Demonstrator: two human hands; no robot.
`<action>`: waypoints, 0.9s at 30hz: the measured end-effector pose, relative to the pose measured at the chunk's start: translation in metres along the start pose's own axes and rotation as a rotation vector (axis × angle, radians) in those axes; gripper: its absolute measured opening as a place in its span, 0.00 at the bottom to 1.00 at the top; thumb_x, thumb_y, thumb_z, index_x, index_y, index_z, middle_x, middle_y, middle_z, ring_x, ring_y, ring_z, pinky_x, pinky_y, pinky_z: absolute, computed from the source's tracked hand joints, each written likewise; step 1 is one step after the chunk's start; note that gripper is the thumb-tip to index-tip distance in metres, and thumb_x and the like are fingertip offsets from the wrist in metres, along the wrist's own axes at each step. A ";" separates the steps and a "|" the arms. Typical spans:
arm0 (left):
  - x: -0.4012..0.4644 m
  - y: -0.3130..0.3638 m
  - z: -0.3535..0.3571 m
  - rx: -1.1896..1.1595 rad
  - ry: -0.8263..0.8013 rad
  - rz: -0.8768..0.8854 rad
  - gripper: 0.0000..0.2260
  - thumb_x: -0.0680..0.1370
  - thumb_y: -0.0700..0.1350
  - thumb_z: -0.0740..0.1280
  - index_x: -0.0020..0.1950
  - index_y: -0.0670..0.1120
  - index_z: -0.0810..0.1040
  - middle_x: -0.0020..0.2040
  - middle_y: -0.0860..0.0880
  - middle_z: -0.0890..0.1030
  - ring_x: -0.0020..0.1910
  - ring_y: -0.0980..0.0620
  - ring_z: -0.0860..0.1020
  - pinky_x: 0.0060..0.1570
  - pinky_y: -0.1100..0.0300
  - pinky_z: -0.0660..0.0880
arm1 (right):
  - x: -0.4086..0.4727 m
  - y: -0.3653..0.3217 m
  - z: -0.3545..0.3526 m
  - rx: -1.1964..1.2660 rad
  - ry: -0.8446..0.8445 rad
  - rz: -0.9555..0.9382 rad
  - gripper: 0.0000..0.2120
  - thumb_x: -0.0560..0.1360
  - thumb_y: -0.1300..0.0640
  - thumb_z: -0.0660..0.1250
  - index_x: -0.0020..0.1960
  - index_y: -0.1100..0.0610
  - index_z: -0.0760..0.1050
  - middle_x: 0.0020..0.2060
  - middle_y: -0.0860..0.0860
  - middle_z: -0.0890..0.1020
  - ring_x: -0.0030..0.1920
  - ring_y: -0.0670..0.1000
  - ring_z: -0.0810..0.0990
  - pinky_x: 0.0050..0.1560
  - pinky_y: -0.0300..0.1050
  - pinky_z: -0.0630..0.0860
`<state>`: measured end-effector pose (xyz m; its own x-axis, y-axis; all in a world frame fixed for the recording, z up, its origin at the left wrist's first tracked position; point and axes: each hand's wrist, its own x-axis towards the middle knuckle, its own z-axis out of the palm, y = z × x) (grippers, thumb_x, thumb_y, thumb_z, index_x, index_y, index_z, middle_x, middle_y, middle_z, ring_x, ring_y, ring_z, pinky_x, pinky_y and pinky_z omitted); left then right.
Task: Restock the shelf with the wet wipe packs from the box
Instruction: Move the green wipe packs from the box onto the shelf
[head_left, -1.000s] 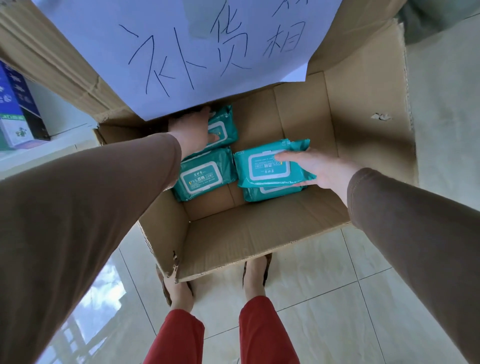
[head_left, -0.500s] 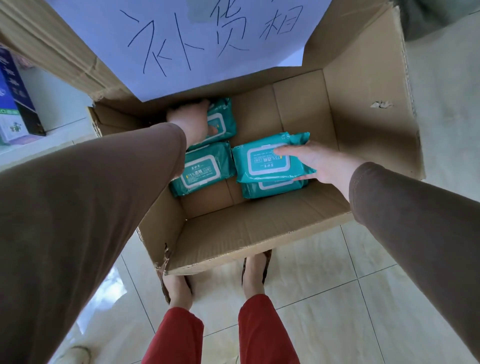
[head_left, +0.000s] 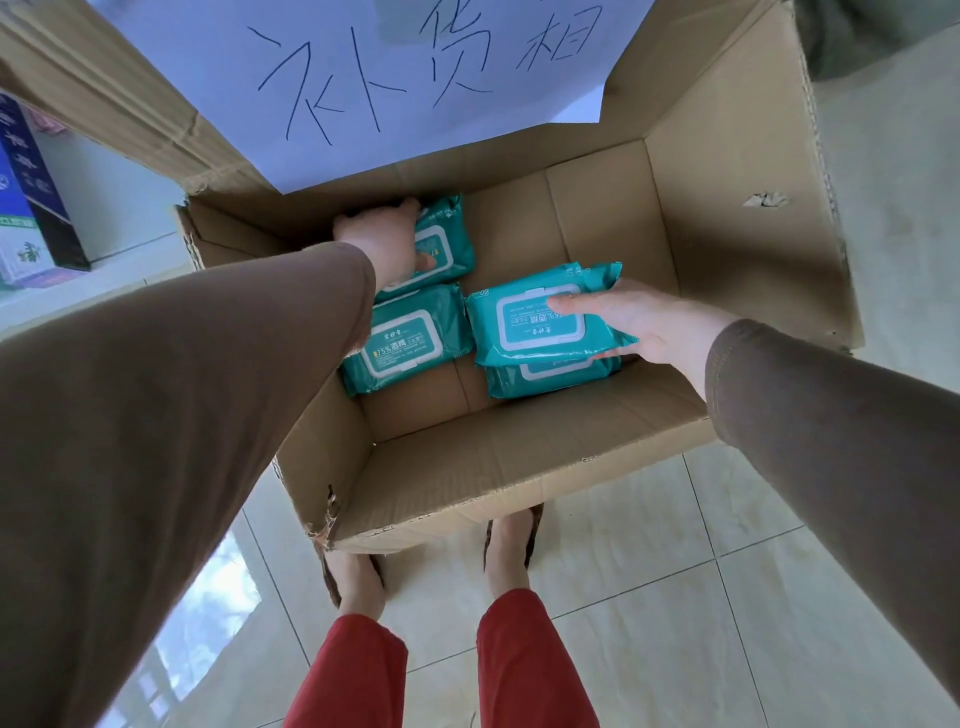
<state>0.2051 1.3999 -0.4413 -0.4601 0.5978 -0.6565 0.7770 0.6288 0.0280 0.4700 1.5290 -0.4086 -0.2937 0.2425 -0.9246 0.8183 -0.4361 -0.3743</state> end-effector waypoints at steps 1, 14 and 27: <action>0.000 0.000 0.000 0.005 0.003 0.000 0.30 0.75 0.61 0.68 0.72 0.51 0.63 0.62 0.44 0.77 0.59 0.39 0.76 0.47 0.49 0.66 | 0.000 0.000 0.000 -0.002 0.002 -0.002 0.15 0.66 0.47 0.80 0.51 0.47 0.82 0.43 0.46 0.88 0.41 0.46 0.87 0.34 0.44 0.83; 0.002 0.003 0.004 0.028 0.006 -0.018 0.30 0.76 0.61 0.68 0.73 0.50 0.63 0.61 0.43 0.77 0.59 0.38 0.76 0.48 0.48 0.67 | -0.001 0.005 0.001 -0.001 0.039 0.009 0.16 0.68 0.45 0.79 0.53 0.47 0.82 0.43 0.45 0.88 0.41 0.45 0.87 0.35 0.44 0.83; -0.005 0.005 -0.002 0.019 0.007 -0.027 0.29 0.77 0.60 0.67 0.73 0.51 0.63 0.60 0.44 0.78 0.59 0.39 0.76 0.50 0.49 0.66 | -0.004 0.007 0.004 0.014 0.063 0.015 0.16 0.68 0.45 0.79 0.53 0.48 0.81 0.44 0.46 0.88 0.48 0.50 0.87 0.48 0.50 0.84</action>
<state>0.2105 1.4004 -0.4364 -0.4838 0.5843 -0.6515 0.7722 0.6354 -0.0036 0.4750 1.5219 -0.4078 -0.2494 0.2901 -0.9239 0.8150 -0.4523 -0.3621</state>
